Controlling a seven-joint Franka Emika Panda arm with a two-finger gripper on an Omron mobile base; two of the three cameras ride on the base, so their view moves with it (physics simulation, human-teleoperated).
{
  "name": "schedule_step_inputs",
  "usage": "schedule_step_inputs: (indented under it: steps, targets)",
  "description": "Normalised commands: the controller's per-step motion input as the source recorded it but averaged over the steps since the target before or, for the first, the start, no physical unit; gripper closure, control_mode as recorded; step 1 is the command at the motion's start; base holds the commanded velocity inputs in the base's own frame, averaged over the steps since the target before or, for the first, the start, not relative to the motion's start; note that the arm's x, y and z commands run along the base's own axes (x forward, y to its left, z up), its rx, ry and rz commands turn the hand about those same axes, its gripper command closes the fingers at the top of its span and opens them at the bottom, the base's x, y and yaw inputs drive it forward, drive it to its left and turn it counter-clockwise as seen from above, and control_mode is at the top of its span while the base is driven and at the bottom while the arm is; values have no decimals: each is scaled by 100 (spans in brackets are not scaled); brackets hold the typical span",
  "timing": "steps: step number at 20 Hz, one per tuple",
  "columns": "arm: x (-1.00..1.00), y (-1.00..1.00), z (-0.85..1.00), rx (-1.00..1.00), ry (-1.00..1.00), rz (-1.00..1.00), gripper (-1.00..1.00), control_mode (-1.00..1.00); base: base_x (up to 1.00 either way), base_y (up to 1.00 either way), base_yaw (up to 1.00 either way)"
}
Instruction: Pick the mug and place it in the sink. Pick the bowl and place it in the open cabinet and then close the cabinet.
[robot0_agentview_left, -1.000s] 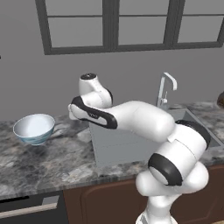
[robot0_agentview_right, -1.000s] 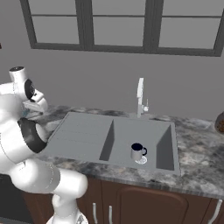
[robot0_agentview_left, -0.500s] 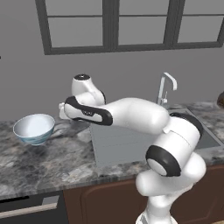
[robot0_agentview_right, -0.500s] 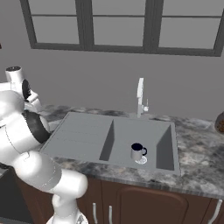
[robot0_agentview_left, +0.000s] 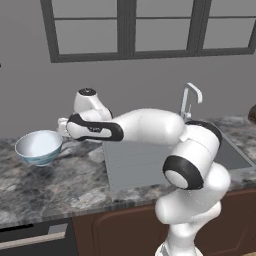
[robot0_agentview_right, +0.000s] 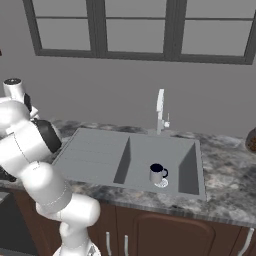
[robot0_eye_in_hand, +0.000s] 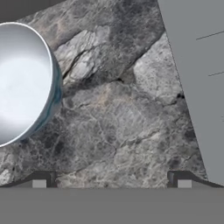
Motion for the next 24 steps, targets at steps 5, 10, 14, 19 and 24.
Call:
schedule_step_inputs:
  steps: [5, 10, 14, 19, 24]
  targets:
    - [39, 46, 0, 0, 1, 0, -100, -100, 0, 0, 0]
    - [34, 36, -2, 0, 0, 0, -100, -100, 0, 0, 0]
    - [22, 25, -24, 0, 0, 0, -100, -100, 0, 0, 0]
    - [4, 7, -41, 0, 0, 0, -100, -100, 0, 0, 0]
    - [18, 18, -19, 0, 0, 0, -100, -100, 0, 0, 0]
